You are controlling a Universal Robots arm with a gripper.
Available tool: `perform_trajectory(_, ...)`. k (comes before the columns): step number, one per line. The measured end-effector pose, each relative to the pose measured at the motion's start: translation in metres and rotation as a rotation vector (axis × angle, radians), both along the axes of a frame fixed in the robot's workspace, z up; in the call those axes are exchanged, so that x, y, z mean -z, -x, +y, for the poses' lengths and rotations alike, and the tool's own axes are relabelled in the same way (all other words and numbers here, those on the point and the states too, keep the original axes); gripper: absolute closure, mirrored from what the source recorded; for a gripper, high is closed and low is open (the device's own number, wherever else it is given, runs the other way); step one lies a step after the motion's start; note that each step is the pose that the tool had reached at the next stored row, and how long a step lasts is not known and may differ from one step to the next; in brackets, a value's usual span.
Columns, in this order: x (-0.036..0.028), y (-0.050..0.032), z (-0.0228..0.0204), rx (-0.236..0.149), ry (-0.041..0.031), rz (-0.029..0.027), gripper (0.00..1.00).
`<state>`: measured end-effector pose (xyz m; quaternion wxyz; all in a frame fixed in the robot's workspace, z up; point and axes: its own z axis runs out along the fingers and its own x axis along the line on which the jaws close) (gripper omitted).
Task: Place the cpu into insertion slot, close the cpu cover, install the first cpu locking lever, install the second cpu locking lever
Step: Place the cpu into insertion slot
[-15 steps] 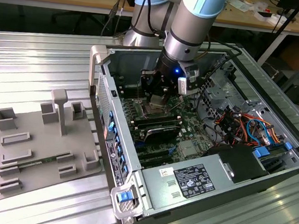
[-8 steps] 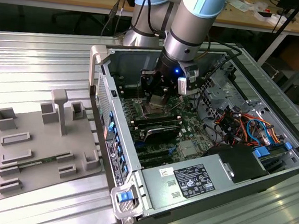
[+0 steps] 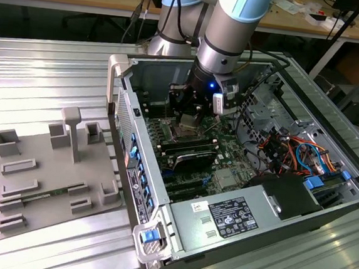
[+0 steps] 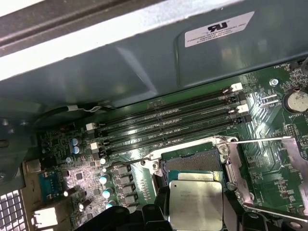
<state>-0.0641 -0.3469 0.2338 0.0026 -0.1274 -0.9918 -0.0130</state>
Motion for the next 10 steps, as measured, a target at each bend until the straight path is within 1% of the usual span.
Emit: perform_trajectory(10,0.0004,0.0000,0.0000,0.006,0.0000,0.0000,0.45)
